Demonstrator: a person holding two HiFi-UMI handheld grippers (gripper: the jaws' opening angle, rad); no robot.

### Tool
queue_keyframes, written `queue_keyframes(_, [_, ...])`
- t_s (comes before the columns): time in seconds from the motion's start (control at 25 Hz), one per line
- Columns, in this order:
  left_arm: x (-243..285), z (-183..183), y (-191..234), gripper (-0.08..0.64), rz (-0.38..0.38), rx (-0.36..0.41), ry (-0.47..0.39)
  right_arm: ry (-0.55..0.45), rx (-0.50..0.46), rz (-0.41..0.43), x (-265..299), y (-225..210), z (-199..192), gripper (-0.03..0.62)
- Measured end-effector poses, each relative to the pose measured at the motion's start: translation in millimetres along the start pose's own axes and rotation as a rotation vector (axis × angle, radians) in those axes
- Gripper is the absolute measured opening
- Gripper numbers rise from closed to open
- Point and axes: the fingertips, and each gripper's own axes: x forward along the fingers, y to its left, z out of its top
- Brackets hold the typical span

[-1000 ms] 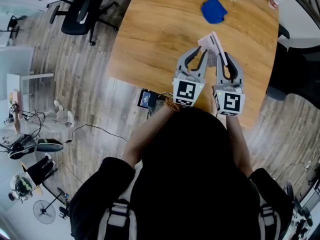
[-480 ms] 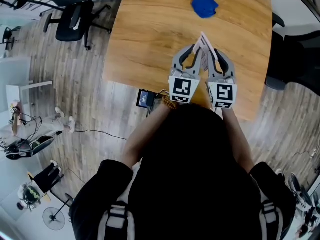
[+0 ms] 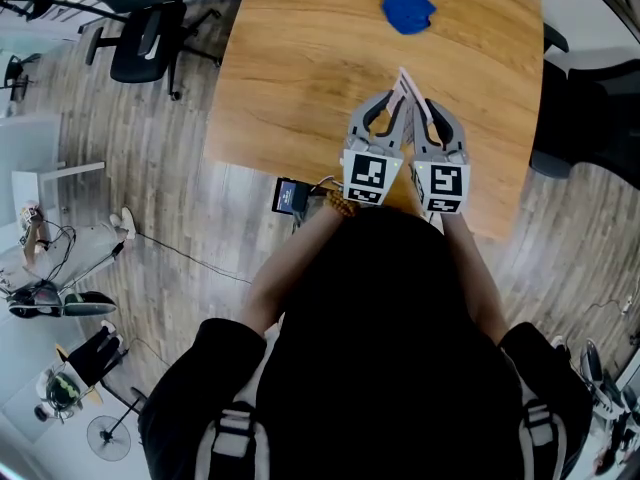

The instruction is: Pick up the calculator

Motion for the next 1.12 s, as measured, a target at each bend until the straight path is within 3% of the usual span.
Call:
queue_keyframes(0.12, [-1,1,-7,0.083,-0.018,0.022,0.0,-0.001,-0.006,0.017,0,2,-1,0.071])
queue_keyframes(0.56, [-3,-17,2,0.075,0.018,-0.066,0.046,0.036,0.002,0.048,-5,4,-15,0.071])
queue_keyframes(1.12, [-4,-27,3,0.072,0.029,-0.093,0.077,0.04,0.022,0.036,-8,-2,-17,0.07])
